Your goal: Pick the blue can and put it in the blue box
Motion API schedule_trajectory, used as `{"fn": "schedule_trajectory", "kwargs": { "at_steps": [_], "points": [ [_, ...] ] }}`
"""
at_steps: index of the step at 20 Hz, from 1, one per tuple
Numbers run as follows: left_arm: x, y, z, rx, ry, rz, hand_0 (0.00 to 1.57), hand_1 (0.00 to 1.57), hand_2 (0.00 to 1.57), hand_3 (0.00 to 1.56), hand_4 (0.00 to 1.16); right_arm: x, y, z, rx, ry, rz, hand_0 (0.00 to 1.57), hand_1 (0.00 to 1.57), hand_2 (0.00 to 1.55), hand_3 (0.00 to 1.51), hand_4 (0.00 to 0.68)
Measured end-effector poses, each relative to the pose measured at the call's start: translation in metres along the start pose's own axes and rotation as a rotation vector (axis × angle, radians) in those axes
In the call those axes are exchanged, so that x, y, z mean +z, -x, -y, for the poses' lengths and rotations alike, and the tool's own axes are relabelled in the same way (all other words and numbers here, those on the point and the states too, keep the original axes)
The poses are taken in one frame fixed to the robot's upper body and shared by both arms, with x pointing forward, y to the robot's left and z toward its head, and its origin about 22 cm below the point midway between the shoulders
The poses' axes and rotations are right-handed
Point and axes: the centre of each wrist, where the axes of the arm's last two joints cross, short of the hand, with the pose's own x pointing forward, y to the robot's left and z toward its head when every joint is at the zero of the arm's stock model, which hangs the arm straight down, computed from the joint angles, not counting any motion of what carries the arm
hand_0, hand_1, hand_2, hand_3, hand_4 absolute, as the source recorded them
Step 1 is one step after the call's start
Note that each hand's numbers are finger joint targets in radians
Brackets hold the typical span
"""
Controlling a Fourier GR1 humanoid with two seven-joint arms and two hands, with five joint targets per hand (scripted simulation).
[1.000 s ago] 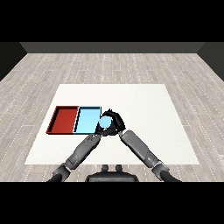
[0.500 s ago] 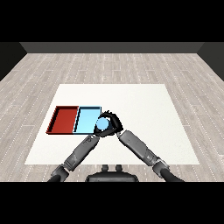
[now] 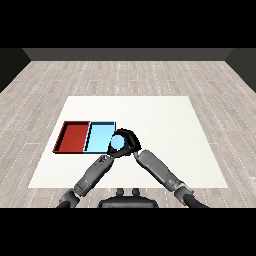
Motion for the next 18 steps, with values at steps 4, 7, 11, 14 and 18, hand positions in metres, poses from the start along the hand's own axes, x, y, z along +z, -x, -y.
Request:
{"fn": "schedule_trajectory", "kwargs": {
  "at_steps": [4,7,11,14,18],
  "points": [
    [-0.0011,0.0002,0.0009,0.036,-0.026,-0.034,1.57,1.57,1.54,1.47,0.66,-0.0047,-0.0021,0.0033,-0.050,0.019,-0.012,1.25,1.25,1.30,1.22,0.275],
    [-0.0030,0.0025,-0.0004,0.054,-0.021,-0.050,1.57,1.57,1.52,1.45,1.10,-0.0048,-0.0006,0.0050,-0.086,0.029,-0.020,0.00,0.00,0.00,0.00,0.000],
    [-0.0032,0.0037,0.0024,0.069,-0.013,-0.061,1.57,1.57,1.52,1.45,1.10,-0.0026,-0.0019,0.0070,-0.096,0.039,-0.031,0.00,0.00,0.00,0.00,0.000],
    [-0.0076,0.0039,0.0021,0.068,-0.020,-0.066,1.57,1.57,1.54,1.48,1.13,-0.0045,-0.0025,0.0101,-0.102,0.042,-0.032,0.00,0.00,0.00,0.00,0.000],
    [-0.0089,0.0053,-0.0025,0.060,-0.016,-0.072,1.57,1.57,1.56,1.49,1.14,0.0037,-0.0049,0.0090,-0.109,0.041,-0.026,0.00,0.00,0.00,0.00,0.000]
  ]
}}
